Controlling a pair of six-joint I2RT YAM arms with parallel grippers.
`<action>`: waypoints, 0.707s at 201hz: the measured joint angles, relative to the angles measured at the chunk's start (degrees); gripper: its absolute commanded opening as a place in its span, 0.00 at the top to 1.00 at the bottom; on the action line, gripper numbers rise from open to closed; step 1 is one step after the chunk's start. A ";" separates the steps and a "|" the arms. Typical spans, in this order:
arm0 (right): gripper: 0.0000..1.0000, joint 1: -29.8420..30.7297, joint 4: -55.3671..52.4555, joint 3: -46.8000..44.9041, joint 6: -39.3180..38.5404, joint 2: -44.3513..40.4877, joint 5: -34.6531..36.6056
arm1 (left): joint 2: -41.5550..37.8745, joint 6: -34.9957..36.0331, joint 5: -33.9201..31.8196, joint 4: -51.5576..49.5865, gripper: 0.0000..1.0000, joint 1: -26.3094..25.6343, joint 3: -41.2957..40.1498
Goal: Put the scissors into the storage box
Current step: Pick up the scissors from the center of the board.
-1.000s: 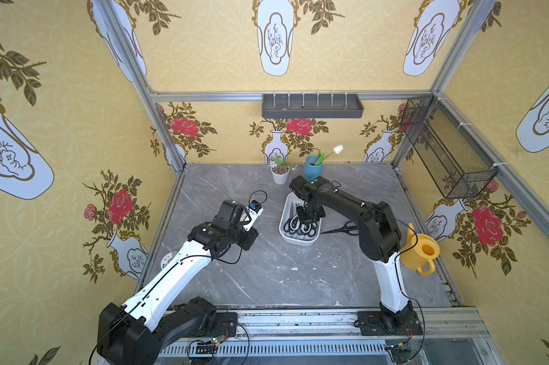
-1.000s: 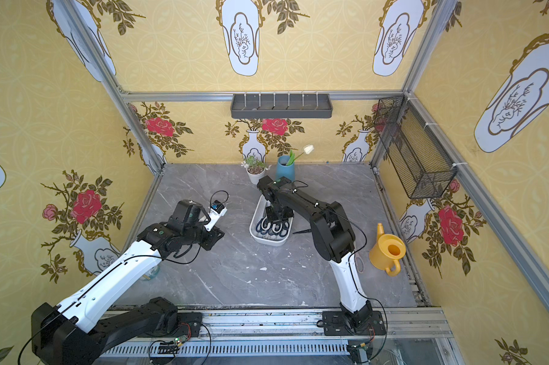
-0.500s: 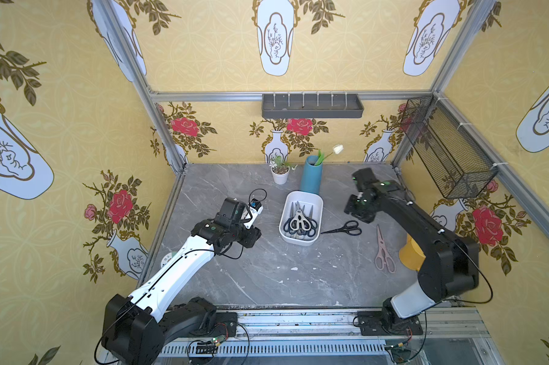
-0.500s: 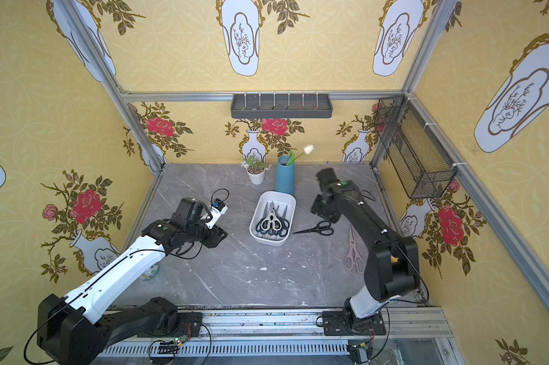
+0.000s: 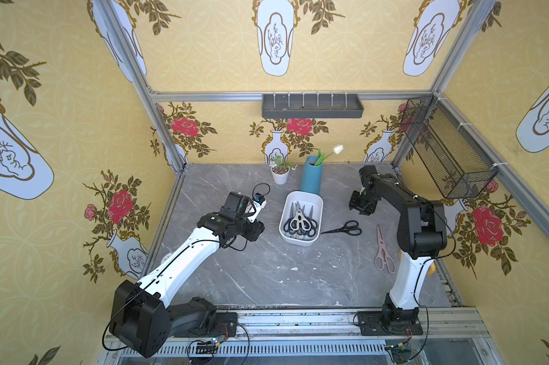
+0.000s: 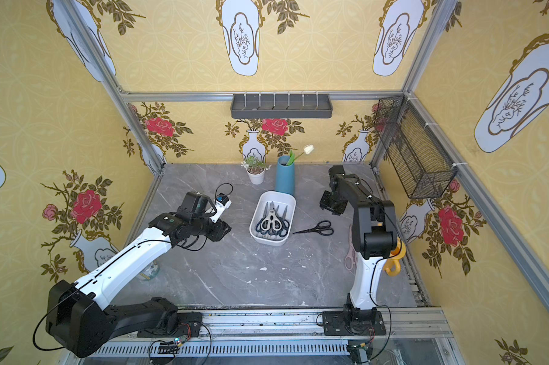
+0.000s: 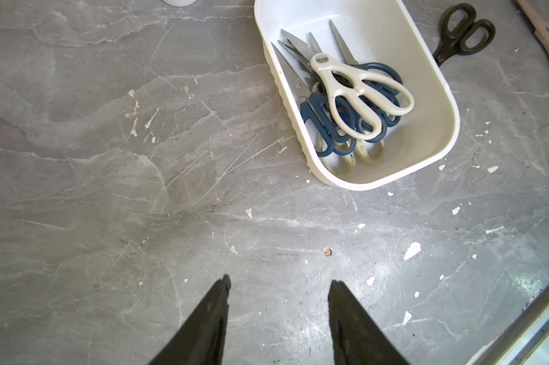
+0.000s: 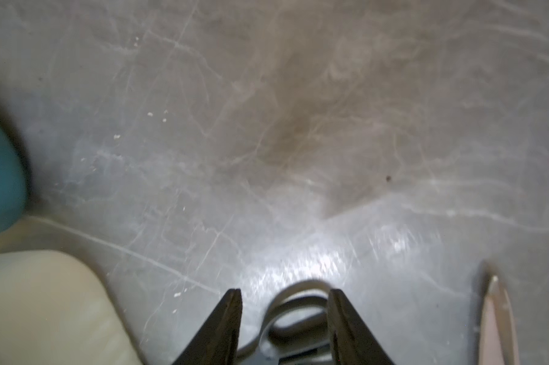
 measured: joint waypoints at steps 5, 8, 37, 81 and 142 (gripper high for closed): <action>0.55 -0.09 0.02 0.94 -0.63 1.38 0.00 | 0.09 -0.02 0.02 0.00 0.44 0.00 0.00; 0.56 -0.09 0.11 1.40 -0.83 2.12 -0.02 | 0.11 -0.04 0.00 0.00 0.44 0.00 0.00; 0.63 0.85 0.87 1.99 -2.91 5.16 -1.11 | 0.20 -0.42 -0.39 -0.02 0.44 0.00 0.00; 0.65 4.44 4.17 -5.14 -2.29 0.87 -2.10 | 0.20 -0.39 -0.59 0.02 0.44 0.00 0.00; 0.61 7.15 -0.17 -17.20 3.37 -7.89 -1.68 | -0.52 -0.42 -0.52 0.07 0.44 0.00 -0.07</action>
